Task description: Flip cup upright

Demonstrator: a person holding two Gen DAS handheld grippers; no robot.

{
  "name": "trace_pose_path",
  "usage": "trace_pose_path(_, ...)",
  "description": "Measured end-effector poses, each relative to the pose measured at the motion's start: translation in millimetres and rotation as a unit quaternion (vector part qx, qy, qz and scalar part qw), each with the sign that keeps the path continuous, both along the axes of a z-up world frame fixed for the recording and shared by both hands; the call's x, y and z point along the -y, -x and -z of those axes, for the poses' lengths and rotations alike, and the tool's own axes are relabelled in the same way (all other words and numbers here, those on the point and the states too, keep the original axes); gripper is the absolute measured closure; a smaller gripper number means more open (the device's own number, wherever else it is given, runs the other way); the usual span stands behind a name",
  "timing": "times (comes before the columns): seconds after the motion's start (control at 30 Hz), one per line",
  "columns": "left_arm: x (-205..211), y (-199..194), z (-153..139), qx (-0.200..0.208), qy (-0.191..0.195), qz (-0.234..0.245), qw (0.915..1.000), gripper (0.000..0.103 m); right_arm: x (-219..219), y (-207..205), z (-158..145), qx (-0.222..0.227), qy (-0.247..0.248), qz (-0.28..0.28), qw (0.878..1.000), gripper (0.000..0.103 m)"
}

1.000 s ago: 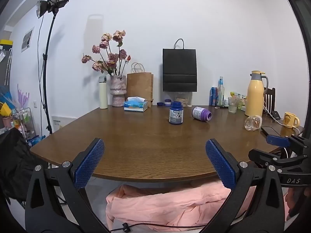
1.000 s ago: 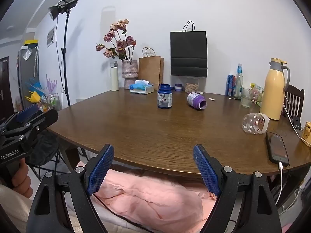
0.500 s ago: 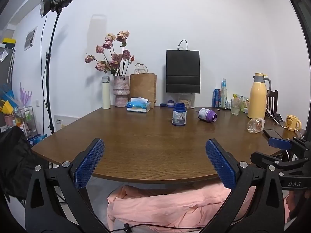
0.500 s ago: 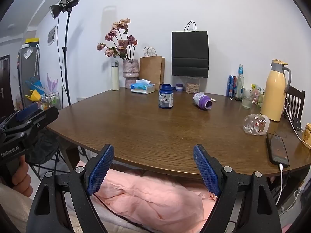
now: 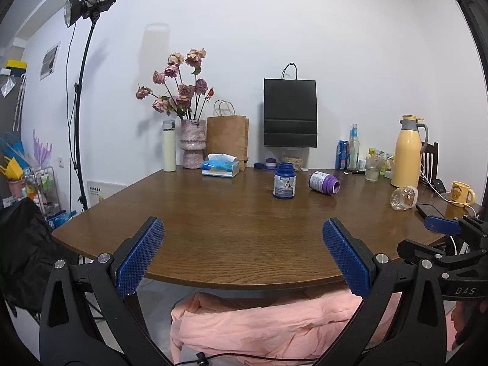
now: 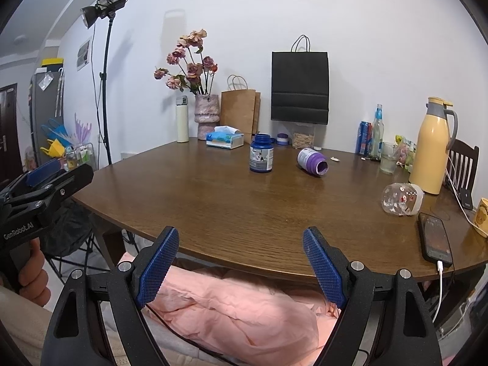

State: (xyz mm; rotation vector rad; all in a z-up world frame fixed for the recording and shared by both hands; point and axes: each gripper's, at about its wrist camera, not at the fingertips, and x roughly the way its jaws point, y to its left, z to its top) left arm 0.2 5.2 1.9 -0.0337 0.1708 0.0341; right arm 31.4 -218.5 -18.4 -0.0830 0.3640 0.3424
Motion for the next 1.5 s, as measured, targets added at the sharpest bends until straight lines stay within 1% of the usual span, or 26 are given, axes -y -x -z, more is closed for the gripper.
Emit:
trace_pose_path(0.43, -1.6, 1.4, 0.6, 0.003, -0.002, -0.001, 1.0000, 0.000, -1.3, -0.5, -0.5, -0.002, -0.001, 0.002, 1.000, 0.015)
trace_pose_path(1.5, 2.8, -0.4, 2.8, -0.004, -0.003, 0.000, 1.0000, 0.000, -2.5, 1.5, 2.0, -0.004, -0.004, 0.002, 1.000, 0.015)
